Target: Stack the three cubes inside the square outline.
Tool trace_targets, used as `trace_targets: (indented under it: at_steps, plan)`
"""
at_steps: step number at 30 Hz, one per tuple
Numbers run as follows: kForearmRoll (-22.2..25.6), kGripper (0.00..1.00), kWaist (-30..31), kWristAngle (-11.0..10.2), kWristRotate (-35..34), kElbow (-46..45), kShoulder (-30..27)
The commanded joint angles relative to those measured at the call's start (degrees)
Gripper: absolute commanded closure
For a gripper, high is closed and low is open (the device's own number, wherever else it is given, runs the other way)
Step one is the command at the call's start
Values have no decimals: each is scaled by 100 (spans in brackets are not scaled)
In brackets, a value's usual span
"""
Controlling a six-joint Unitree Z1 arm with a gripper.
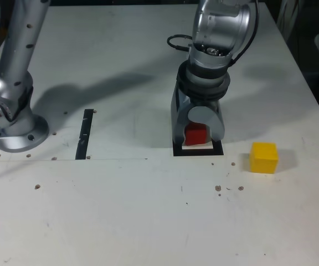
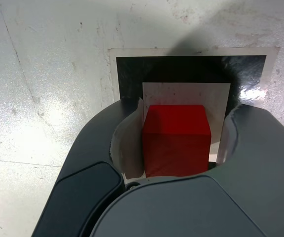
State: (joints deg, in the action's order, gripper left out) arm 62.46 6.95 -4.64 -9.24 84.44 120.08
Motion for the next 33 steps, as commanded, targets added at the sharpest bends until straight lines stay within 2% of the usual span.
trace_targets:
  at_steps: [1, 6, 13, 17, 20, 24, 30, 33]
  plan:
    - [40, 13, -10, 6, 13, 26, 2]
    - [485, 9, 53, -76, -16, 265, -108]
    - [1858, 7, 632, -660, -66, 1709, -231]
    - [2256, 7, 1049, -801, 145, 2816, 132]
    - [2384, 7, 1215, -710, 251, 3401, 491]
    - [2371, 7, 1269, -585, 282, 3701, 809]
    - [2135, 5, 1273, -707, 294, 3740, 920]
    - [2049, 4, 1273, -700, 305, 3771, 1015]
